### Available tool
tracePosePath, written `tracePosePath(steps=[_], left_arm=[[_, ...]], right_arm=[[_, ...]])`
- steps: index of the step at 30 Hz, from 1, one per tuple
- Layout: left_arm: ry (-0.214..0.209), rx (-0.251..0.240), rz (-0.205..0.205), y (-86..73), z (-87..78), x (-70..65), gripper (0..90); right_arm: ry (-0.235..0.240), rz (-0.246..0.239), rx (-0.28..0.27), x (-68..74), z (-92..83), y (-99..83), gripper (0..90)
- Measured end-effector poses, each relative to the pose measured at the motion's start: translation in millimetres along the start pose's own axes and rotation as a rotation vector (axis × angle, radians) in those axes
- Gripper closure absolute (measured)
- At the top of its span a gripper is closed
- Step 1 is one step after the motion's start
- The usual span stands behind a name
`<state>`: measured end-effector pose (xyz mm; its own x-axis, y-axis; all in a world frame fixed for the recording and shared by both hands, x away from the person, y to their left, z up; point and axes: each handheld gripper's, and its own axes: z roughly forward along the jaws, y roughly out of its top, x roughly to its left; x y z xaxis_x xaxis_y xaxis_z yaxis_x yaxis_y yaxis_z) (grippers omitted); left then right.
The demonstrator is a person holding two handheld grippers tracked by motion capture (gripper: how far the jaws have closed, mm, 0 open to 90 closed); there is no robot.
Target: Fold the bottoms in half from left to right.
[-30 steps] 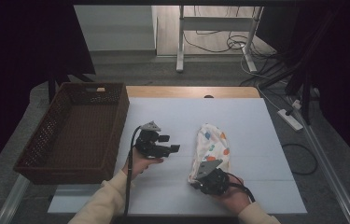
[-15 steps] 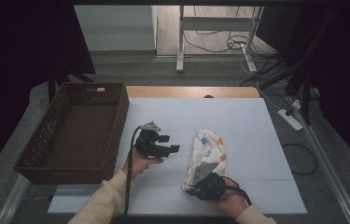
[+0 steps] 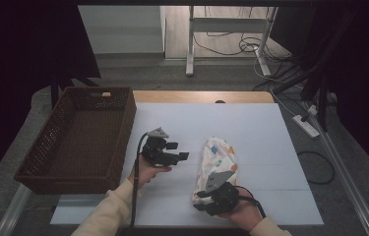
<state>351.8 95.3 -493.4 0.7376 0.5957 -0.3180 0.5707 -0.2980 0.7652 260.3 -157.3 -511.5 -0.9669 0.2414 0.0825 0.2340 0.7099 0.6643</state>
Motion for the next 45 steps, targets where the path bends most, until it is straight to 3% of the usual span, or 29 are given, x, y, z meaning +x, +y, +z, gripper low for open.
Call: tracePosePath(steps=[4, 10, 15, 21, 29, 45], left_arm=[[0.004, 0.001, -0.003, -0.2, -0.6, 0.8, 30.9], [0.003, 0.001, -0.001, 0.0, -0.2, 0.2, 30.7], [0.001, 0.002, -0.001, 0.0, 0.7, -0.6, 30.5], [-0.006, 0.002, 0.003, -0.2, 1.5, -1.4, 30.4], [-0.02, -0.002, 0.003, 0.5, 2.5, -1.1, 30.1], [-0.031, -0.011, 0.0, 3.6, 3.9, -2.3, 29.5]], right_arm=[[-0.012, 0.047, -0.083, -4.3, -12.8, 1.3, 45.3], [-0.092, 0.107, -0.144, -19.9, -28.2, -3.9, 42.7], [-0.181, 0.168, -0.157, -36.0, -35.5, -8.9, 42.7], [-0.235, 0.218, -0.171, -53.2, -41.8, -13.7, 42.3], [-0.278, 0.261, -0.181, -68.2, -48.4, -21.7, 41.1], [-0.329, 0.327, -0.215, -83.5, -68.1, -38.0, 39.6]])
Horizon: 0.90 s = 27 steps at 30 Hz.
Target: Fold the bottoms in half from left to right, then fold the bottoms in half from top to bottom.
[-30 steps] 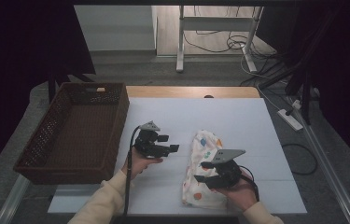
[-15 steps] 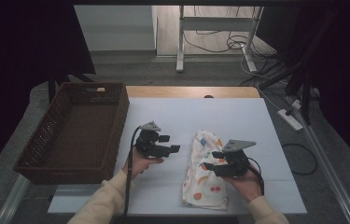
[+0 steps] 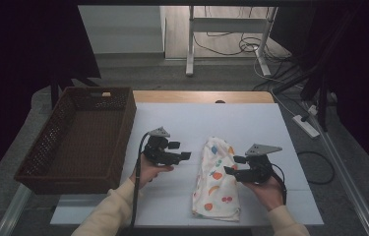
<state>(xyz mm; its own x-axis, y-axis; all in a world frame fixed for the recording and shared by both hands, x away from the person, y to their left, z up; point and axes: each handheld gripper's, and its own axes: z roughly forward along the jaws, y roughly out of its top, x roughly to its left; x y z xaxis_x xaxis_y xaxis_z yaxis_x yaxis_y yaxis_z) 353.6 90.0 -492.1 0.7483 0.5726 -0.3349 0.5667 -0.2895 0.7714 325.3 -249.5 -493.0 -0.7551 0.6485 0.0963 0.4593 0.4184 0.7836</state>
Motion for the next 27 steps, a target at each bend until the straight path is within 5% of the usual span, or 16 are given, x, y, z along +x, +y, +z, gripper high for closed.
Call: tracePosePath(steps=[27], left_arm=[[0.008, 0.01, -0.022, 5.7, 10.2, -0.8, 28.3]], right_arm=[[-0.043, 0.04, -0.004, -19.2, -1.4, 1.6, 38.6]])
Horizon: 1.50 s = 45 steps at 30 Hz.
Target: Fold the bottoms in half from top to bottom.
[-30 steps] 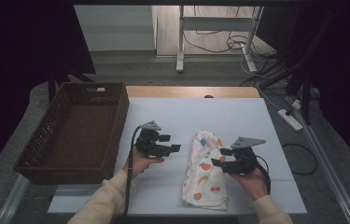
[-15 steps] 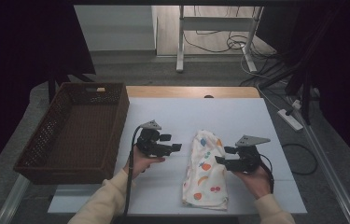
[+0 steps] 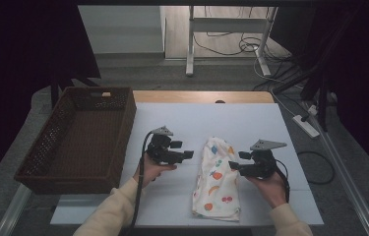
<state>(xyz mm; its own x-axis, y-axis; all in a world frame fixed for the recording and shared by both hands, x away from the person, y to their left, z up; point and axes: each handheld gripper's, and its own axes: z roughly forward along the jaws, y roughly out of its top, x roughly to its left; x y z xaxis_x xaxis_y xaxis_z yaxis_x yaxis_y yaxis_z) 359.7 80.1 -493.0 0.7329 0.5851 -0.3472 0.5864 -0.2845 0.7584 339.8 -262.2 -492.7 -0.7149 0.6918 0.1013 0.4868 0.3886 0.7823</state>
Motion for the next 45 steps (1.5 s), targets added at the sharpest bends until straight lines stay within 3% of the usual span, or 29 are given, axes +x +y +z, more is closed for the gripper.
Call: tracePosePath(steps=[5, 17, 24, 32, 45], left_arm=[[0.008, 0.001, 0.002, 7.4, 7.3, -1.4, 27.9], [0.02, 0.046, -0.033, 25.3, 44.2, 3.5, 27.6], [0.052, 0.068, -0.036, 37.2, 64.3, 5.7, 27.6], [0.093, 0.088, -0.042, 41.3, 78.8, 14.9, 28.7], [0.133, 0.151, -0.03, 43.9, 104.1, 21.7, 30.4]], right_arm=[[-0.004, 0.02, 0.002, -5.7, 4.3, 2.7, 38.6], [-0.032, 0.057, 0.005, -19.8, 17.9, 14.4, 39.2], [-0.043, 0.087, 0.009, -32.3, 31.8, 23.6, 38.9], [-0.061, 0.117, 0.016, -44.2, 43.4, 32.0, 39.7], [-0.074, 0.112, 0.061, -50.1, 61.7, 32.8, 41.6]])
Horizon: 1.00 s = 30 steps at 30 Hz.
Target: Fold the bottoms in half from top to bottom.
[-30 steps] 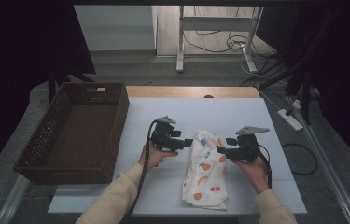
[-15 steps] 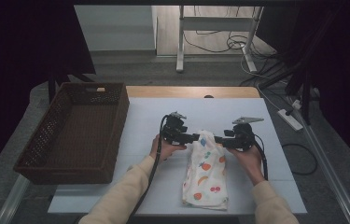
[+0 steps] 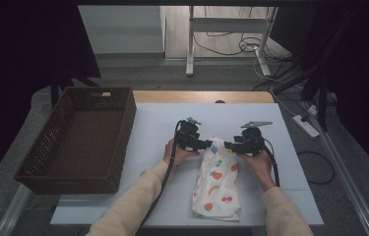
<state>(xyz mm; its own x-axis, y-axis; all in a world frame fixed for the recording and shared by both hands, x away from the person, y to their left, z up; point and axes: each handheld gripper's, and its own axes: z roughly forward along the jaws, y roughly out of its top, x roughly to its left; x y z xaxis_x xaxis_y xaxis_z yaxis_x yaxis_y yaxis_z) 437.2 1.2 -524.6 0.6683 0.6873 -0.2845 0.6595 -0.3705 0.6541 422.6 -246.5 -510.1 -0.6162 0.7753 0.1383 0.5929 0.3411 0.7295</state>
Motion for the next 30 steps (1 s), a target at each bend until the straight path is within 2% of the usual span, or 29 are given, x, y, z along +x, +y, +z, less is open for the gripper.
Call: tracePosePath(steps=[10, 16, 19, 21, 24, 26, 30], left_arm=[[0.001, 0.034, -0.015, -2.4, 13.6, 2.6, 31.5], [0.006, 0.046, -0.001, -2.8, 16.9, 1.8, 31.6], [-0.002, 0.054, 0.007, -3.0, 16.6, 1.6, 32.5], [-0.01, 0.053, 0.006, -3.4, 17.0, 0.2, 34.9], [-0.027, 0.053, 0.006, -4.6, 16.8, -0.4, 41.9], [-0.05, 0.057, 0.011, -6.1, 16.2, -0.4, 47.3], [-0.063, 0.063, 0.03, -8.9, 15.6, -2.5, 56.9]], right_arm=[[-0.005, -0.002, 0.07, -3.6, 14.2, -5.1, 41.0], [-0.003, -0.007, 0.12, -4.4, 19.6, -5.8, 37.1], [-0.003, -0.008, 0.118, -4.6, 20.6, -5.6, 37.5], [-0.001, -0.007, 0.117, -4.5, 21.2, -5.4, 39.5], [0.034, 0.005, 0.124, -4.2, 21.6, -4.6, 45.0], [0.055, 0.013, 0.126, -3.4, 21.8, -4.6, 49.9], [0.098, 0.016, 0.136, -3.4, 21.9, -5.0, 62.9]])
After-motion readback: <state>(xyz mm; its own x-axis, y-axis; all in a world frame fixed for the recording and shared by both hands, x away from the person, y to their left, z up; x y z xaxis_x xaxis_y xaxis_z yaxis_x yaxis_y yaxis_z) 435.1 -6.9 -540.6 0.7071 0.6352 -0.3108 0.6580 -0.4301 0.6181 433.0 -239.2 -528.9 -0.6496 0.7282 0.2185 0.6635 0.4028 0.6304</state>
